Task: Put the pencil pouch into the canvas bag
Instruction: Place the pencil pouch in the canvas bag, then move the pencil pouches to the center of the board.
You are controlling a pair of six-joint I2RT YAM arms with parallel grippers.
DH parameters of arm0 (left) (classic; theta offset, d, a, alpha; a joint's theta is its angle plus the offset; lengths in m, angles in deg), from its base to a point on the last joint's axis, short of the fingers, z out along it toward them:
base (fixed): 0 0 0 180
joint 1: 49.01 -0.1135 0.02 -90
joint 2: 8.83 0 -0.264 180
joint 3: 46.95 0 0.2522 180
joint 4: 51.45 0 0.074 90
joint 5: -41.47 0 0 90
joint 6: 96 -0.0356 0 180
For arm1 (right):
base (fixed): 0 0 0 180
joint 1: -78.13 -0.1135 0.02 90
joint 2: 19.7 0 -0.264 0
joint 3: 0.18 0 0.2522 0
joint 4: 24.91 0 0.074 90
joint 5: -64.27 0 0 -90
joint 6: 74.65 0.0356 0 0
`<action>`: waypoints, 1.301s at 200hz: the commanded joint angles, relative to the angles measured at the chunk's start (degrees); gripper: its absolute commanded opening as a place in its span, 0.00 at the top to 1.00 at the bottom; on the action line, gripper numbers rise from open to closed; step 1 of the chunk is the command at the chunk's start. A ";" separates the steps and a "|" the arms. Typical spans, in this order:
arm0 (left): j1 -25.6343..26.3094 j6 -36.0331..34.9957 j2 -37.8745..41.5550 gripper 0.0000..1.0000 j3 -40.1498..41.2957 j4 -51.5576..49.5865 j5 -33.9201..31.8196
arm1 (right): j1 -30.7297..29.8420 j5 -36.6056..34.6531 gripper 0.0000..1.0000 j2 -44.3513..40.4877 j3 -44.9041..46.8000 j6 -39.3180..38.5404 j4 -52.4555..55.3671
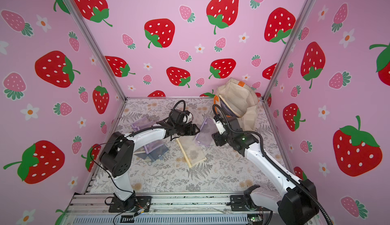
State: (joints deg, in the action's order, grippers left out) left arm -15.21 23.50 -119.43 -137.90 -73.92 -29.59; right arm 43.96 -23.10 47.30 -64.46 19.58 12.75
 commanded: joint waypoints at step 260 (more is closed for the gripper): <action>4.34 2.82 1.50 0.46 13.27 3.88 -2.50 | 4.31 5.97 0.24 16.02 11.85 15.21 -23.22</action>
State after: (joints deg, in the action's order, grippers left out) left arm -9.79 28.02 -115.13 -119.71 -66.84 -30.86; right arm 45.31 -18.47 60.39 -49.79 33.78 -6.79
